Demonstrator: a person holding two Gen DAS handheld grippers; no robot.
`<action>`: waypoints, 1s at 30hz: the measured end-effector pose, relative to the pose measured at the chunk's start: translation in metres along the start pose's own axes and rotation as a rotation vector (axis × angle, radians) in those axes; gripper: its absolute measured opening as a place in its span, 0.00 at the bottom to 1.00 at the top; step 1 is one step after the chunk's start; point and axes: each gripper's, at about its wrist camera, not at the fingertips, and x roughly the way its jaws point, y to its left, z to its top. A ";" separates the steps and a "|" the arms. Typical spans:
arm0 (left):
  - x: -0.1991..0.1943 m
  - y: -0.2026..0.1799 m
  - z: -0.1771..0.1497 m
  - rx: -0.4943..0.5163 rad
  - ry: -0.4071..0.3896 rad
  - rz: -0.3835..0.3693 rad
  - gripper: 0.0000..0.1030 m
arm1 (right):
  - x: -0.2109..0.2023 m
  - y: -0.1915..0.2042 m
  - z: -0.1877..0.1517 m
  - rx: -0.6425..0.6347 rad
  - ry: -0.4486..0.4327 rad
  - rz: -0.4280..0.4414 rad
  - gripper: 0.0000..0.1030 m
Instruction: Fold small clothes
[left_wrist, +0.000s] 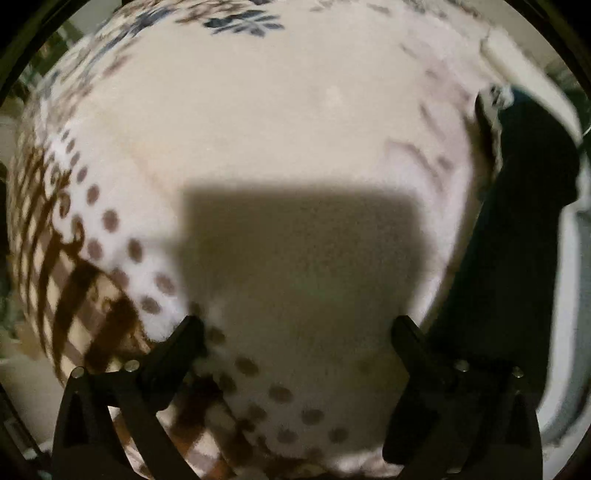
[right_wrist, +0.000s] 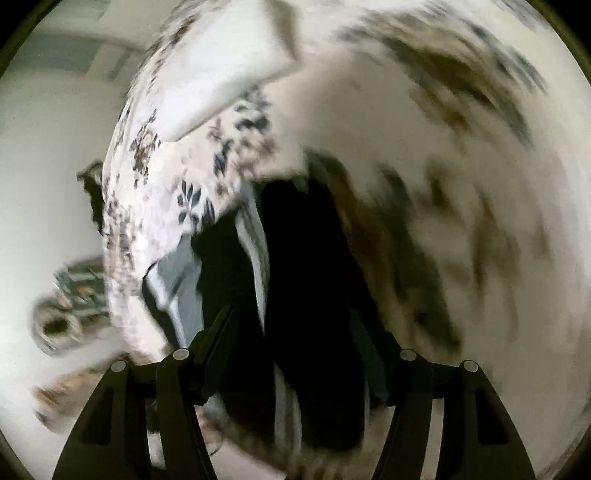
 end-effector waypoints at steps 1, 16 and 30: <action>0.000 -0.003 -0.001 -0.001 -0.010 0.026 1.00 | 0.014 0.008 0.013 -0.027 0.016 -0.029 0.63; -0.060 -0.005 0.017 -0.033 -0.143 -0.101 1.00 | 0.007 -0.020 0.032 0.059 0.078 -0.005 0.38; -0.071 -0.044 0.005 0.082 -0.105 -0.084 1.00 | 0.010 -0.093 -0.085 0.363 0.145 0.044 0.07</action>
